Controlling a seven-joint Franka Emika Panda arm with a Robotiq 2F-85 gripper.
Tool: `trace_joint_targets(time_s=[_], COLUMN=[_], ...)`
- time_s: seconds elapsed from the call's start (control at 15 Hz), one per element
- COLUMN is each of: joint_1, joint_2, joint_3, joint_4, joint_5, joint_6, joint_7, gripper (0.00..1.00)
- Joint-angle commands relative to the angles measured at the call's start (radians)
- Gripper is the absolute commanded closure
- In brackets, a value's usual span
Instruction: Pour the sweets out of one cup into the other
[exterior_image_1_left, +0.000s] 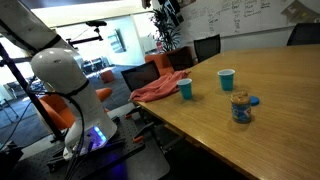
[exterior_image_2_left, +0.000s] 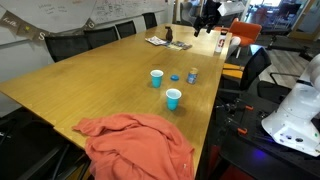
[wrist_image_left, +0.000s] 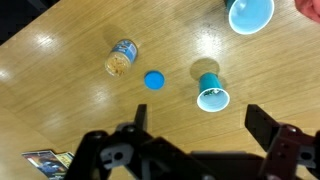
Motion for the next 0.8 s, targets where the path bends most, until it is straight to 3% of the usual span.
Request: trace_joint_targets(time_s=[0.0, 0.4, 0.73], joint_1=[-0.037, -0.045, -0.029], joint_2=[0.088, 0.307, 0.509], joint_3=[-0.022, -0.097, -0.149], joint_4=[0.089, 0.342, 0.542], joint_5=[-0.039, -0.04, 0.057], joint_6=[0.019, -0.019, -0.032], joint_7=[0.004, -0.045, -0.227], gripper=[0.0, 0.0, 0.0])
